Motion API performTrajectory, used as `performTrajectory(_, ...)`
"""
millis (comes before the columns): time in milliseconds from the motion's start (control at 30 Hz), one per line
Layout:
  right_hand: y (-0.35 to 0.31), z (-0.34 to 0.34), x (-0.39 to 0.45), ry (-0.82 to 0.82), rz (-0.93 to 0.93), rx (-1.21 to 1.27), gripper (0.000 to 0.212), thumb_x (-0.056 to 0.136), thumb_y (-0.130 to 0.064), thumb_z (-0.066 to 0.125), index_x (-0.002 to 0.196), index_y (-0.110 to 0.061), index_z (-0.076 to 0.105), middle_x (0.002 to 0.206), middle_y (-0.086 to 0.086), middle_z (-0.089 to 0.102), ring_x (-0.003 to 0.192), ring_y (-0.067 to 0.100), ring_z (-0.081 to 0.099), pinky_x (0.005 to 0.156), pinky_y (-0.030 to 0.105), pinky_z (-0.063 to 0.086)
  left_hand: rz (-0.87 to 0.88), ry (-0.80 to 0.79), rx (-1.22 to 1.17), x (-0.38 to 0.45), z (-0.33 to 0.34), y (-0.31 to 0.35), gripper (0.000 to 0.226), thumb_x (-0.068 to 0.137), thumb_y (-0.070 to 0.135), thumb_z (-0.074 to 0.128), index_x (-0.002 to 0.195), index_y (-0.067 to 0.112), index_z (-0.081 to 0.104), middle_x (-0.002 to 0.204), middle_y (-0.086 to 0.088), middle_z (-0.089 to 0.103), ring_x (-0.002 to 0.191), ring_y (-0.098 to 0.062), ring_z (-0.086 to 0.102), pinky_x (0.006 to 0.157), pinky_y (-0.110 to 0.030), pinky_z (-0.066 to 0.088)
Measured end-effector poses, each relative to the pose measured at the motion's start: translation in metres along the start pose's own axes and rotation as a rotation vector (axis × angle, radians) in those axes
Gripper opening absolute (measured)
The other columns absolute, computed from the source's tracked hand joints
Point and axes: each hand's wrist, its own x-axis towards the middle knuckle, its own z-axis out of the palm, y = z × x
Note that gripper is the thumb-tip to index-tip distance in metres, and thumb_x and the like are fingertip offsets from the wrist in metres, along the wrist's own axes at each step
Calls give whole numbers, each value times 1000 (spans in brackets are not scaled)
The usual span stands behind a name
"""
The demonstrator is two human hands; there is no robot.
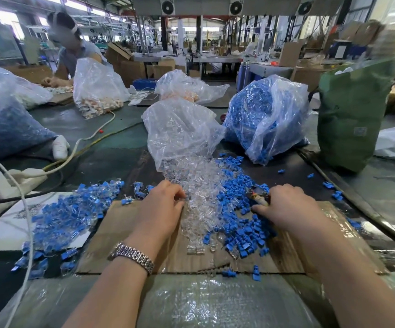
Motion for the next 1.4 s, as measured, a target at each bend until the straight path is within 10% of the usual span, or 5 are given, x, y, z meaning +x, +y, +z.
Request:
performTrajectory(233, -11, -22, -12, 156, -233, 119, 13, 91, -37, 70, 96, -32, 59, 103, -7, 58, 107, 21, 57, 94, 44, 47, -77, 58, -206, -3, -6, 0, 14, 91, 9, 68, 93, 23, 65, 88, 9, 66, 79, -2, 60, 65, -13, 43)
performTrajectory(600, -30, -12, -11, 12, -319, -8, 18, 93, -7, 62, 105, -18, 70, 105, 5, 69, 95, 27, 65, 87, 43, 57, -369, -138, -1183, 0, -13, -1, 23, 80, 1, 78, 101, -1, 68, 90, -19, 76, 84, -30, 76, 70, -27, 61)
performTrajectory(733, -31, -22, -7, 154, -418, 375, 14, 95, -20, 67, 107, -25, 73, 99, -8, 71, 89, 8, 66, 82, 26, 54, -389, -258, -1469, 0, -16, 0, 25, 74, 0, 75, 99, -4, 76, 99, -24, 74, 90, -31, 75, 72, -25, 61)
performTrajectory(1000, -54, -10, -16, -5, -570, 1329, 2, 89, -7, 73, 91, -8, 74, 80, 8, 76, 79, 19, 75, 77, 26, 60, -396, -349, -1528, -3, -22, 8, 21, 84, 5, 68, 103, -2, 75, 99, -20, 75, 83, -23, 76, 67, -24, 61)
performTrajectory(1400, -62, 2, -21, 56, -729, 1158, 8, 92, -14, 72, 89, -22, 71, 78, -2, 70, 72, 10, 60, 73, 23, 53, -282, -470, -1500, -7, -27, 13, 25, 90, 7, 63, 113, -3, 66, 96, -20, 74, 76, -23, 74, 66, -26, 61)
